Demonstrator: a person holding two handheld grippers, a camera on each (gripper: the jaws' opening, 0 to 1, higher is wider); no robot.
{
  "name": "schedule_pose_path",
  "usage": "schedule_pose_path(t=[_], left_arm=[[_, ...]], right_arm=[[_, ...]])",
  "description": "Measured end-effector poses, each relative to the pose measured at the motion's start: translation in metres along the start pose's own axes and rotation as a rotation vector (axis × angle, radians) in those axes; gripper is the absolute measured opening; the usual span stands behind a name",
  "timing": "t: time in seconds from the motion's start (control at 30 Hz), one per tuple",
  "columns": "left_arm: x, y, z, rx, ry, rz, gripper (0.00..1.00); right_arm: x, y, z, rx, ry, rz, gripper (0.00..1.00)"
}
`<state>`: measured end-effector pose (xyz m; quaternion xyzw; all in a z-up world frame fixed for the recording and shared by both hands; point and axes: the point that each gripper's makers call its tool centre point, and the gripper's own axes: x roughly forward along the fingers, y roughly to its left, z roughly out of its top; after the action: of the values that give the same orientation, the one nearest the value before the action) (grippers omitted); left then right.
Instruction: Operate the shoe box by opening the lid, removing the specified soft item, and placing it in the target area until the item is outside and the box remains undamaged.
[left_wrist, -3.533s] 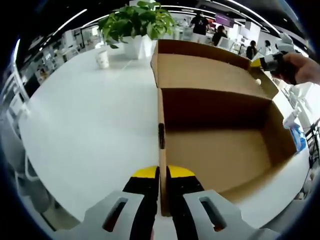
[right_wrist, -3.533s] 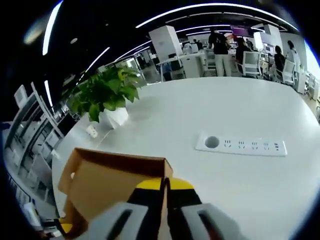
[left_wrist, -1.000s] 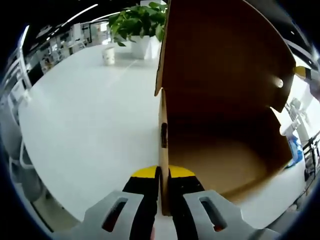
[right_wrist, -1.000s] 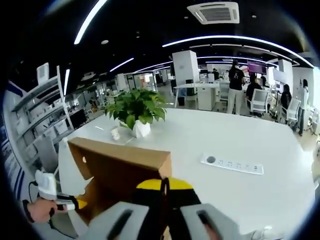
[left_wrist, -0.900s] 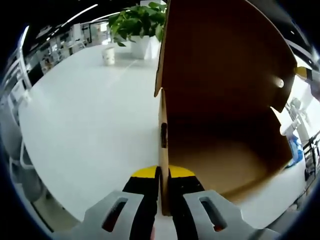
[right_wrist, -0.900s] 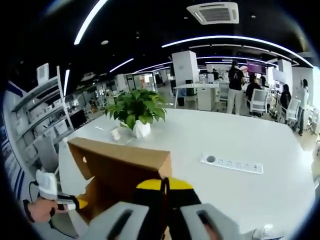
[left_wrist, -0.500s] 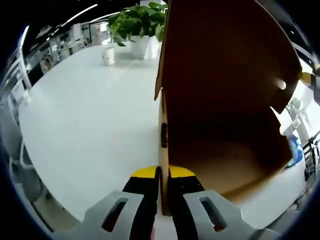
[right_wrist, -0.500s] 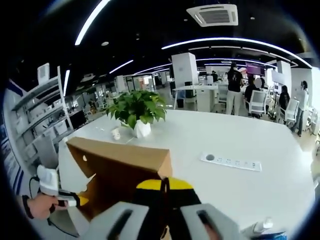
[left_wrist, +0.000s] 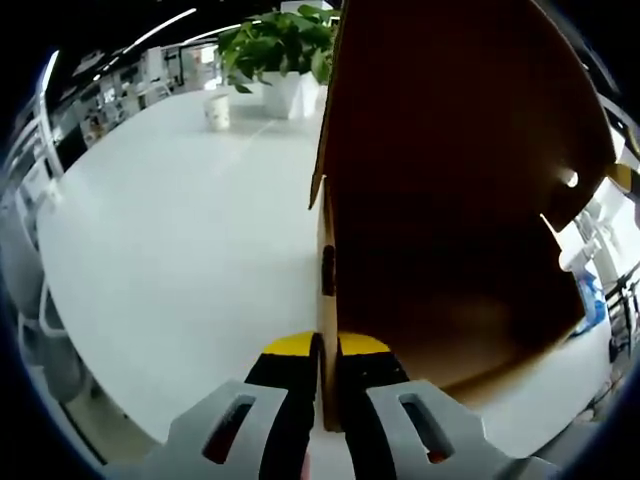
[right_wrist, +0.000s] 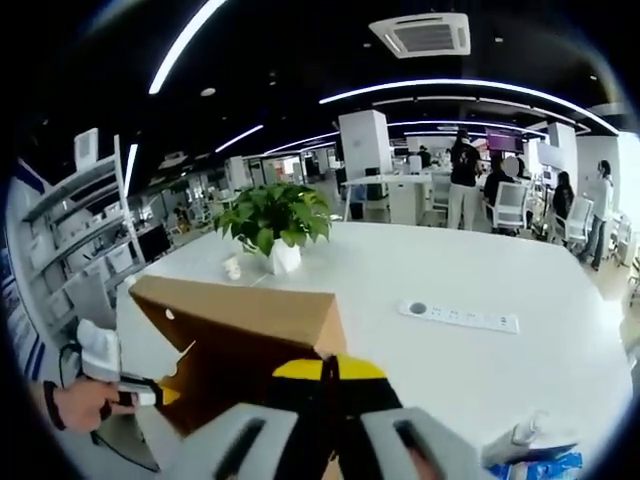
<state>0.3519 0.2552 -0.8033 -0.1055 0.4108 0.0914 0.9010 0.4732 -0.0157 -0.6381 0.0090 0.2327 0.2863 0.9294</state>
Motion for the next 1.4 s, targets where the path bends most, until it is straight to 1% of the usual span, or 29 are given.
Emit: schedule_pose_path(t=[0.13, 0.43, 0.57, 0.7, 0.9, 1.17, 1.33, 1.4], left_arm=[[0.0, 0.0, 0.0, 0.0, 0.0, 0.0, 0.04], [0.001, 0.0, 0.0, -0.004, -0.002, -0.003, 0.04], [0.0, -0.001, 0.0, 0.013, -0.004, 0.0, 0.04], [0.0, -0.001, 0.0, 0.016, -0.005, -0.001, 0.04], [0.001, 0.0, 0.001, 0.011, -0.006, -0.002, 0.04], [0.001, -0.001, 0.001, -0.005, -0.009, -0.009, 0.04], [0.002, -0.002, 0.001, -0.004, -0.011, -0.012, 0.04], [0.002, -0.002, 0.001, -0.003, -0.012, -0.014, 0.04]], right_arm=[[-0.003, 0.002, -0.004, -0.007, -0.005, -0.007, 0.0], [-0.005, -0.002, -0.016, -0.016, -0.005, -0.014, 0.0], [-0.009, -0.001, -0.024, -0.018, 0.001, -0.013, 0.0], [-0.012, 0.0, -0.03, -0.012, 0.005, -0.016, 0.0], [-0.015, 0.001, -0.034, -0.003, 0.001, -0.021, 0.0], [-0.018, 0.002, -0.047, 0.01, 0.006, -0.019, 0.0], [-0.021, 0.002, -0.058, 0.019, 0.019, -0.019, 0.0], [-0.021, 0.002, -0.06, 0.03, 0.018, -0.02, 0.0]])
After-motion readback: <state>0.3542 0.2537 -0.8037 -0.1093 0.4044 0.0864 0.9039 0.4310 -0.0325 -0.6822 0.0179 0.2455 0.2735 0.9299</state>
